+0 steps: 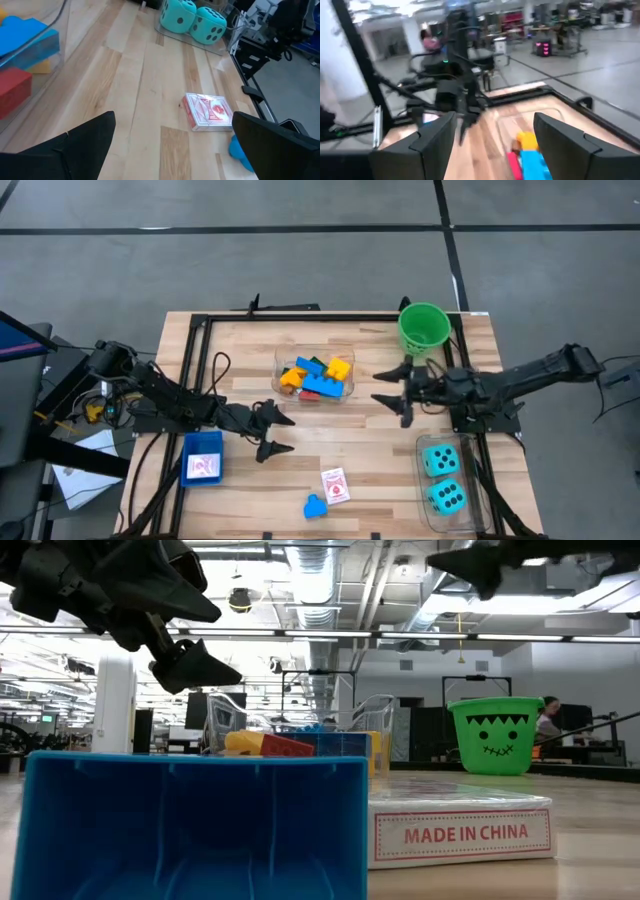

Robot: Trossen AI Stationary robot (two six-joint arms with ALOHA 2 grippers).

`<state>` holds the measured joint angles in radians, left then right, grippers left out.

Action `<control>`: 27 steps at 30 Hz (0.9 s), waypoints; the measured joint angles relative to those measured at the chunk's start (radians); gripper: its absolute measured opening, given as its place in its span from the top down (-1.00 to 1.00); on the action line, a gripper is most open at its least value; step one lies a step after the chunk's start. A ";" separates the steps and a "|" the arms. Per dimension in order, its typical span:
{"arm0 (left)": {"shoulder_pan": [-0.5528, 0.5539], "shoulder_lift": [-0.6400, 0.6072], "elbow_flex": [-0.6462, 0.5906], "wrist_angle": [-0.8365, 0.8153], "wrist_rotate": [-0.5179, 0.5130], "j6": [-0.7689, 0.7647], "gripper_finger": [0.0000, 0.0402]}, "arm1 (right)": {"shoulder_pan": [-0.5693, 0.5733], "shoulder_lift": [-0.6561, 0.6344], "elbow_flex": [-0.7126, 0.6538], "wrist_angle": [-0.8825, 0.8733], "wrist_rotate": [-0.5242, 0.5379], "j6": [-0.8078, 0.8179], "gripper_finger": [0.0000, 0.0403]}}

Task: Pick & Place Toys
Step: Put the blue game piece into the top transparent bin

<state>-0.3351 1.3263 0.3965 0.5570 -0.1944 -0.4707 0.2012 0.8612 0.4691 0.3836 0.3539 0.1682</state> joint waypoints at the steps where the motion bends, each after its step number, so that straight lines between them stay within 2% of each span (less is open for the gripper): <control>1: 0.000 0.000 0.000 0.000 0.000 0.004 -0.98 | 0.008 -0.037 -0.040 0.010 0.024 0.015 -0.29; 3: 0.000 0.000 0.000 -0.001 0.000 0.019 -0.98 | 0.013 -0.118 -0.118 -0.003 0.067 0.068 -0.29; 5: 0.000 0.000 0.000 -0.001 0.000 0.022 -0.98 | 0.014 -0.176 -0.169 0.008 0.066 0.146 -0.29; 8: 0.006 0.000 0.000 0.002 -0.007 0.036 -0.98 | 0.022 -0.189 -0.188 0.008 -0.007 0.225 -0.29; 17: 0.051 0.000 0.000 0.008 -0.027 0.047 -0.98 | 0.062 0.001 -0.184 0.038 -0.036 0.320 -0.29; 23: 0.050 0.000 0.000 0.004 -0.026 0.083 -0.98 | 0.133 0.134 -0.172 0.212 -0.035 0.351 -0.29; 27: 0.042 0.000 0.000 0.000 0.006 0.118 -0.98 | 0.189 0.197 -0.118 0.216 -0.035 0.348 -0.29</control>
<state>-0.2935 1.3263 0.3965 0.5570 -0.1882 -0.3522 0.3906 1.0580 0.3509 0.5999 0.3187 0.5160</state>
